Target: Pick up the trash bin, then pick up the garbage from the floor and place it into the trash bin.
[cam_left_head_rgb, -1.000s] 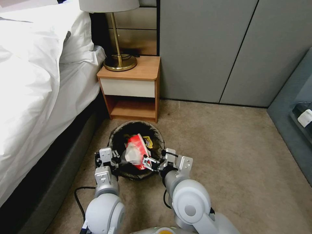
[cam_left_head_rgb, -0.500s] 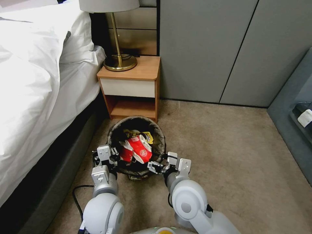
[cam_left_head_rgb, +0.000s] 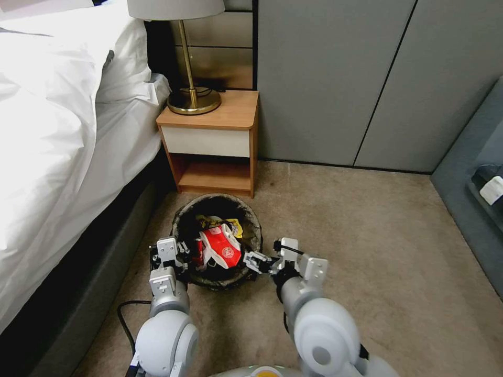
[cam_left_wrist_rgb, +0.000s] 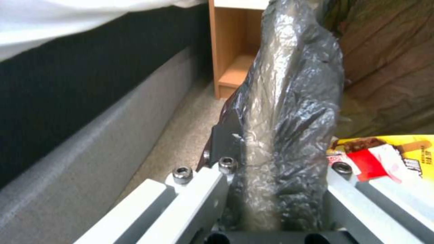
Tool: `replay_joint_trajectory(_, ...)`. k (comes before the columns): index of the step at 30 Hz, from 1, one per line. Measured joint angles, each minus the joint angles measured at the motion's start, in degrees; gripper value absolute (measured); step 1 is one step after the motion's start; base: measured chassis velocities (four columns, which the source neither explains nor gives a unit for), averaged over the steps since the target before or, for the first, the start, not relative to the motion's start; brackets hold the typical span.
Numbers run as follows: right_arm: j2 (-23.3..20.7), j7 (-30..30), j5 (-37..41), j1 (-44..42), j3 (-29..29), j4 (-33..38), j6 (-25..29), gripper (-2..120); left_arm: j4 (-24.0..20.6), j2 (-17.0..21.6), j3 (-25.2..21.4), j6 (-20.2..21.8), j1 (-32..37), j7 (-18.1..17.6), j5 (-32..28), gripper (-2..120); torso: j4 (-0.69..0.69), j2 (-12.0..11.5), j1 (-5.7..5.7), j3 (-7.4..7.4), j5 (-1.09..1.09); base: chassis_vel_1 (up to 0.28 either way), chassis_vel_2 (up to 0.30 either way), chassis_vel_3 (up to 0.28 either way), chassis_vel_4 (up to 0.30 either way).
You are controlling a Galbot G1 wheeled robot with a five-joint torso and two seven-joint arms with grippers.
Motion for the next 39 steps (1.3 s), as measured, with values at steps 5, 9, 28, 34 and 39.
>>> replay_joint_trajectory(5,-0.1,-7.03,-13.69,-2.93,2.78,0.25,6.97,100,0.71,-0.01,-0.36,0.01,-0.2,-0.06,-0.08,0,0.0,0.0,0.0,0.0,0.0,0.0,0.0,0.0,0.0)
replay_joint_trajectory(9,0.53,-16.61,-32.04,-6.22,7.09,-1.18,19.63,100,0.76,0.11,-0.54,0.09,-0.24,-0.13,-0.29,0,0.0,0.0,0.0,0.0,0.01,0.0,0.0,0.0,0.0)
replay_joint_trajectory(28,5.16,-26.42,-47.83,-14.29,23.43,-11.87,44.08,100,0.31,0.4,-0.73,0.3,0.18,-0.27,-1.29,0,0.0,0.0,0.0,0.0,0.0,0.0,0.0,0.0,0.0)
replay_joint_trajectory(34,5.57,-26.32,-47.4,-13.3,23.32,-13.06,44.15,100,0.18,0.33,-0.54,0.3,0.16,-0.2,-1.25,0,0.0,0.0,0.0,0.0,0.0,0.0,0.0,0.0,0.0)
replay_joint_trajectory(39,5.61,-26.5,-47.04,-12.99,22.78,-13.46,44.2,100,0.08,0.32,-0.53,0.3,0.22,-0.2,-1.19,0,0.0,0.0,0.0,0.0,0.0,0.0,0.0,0.0,0.0)
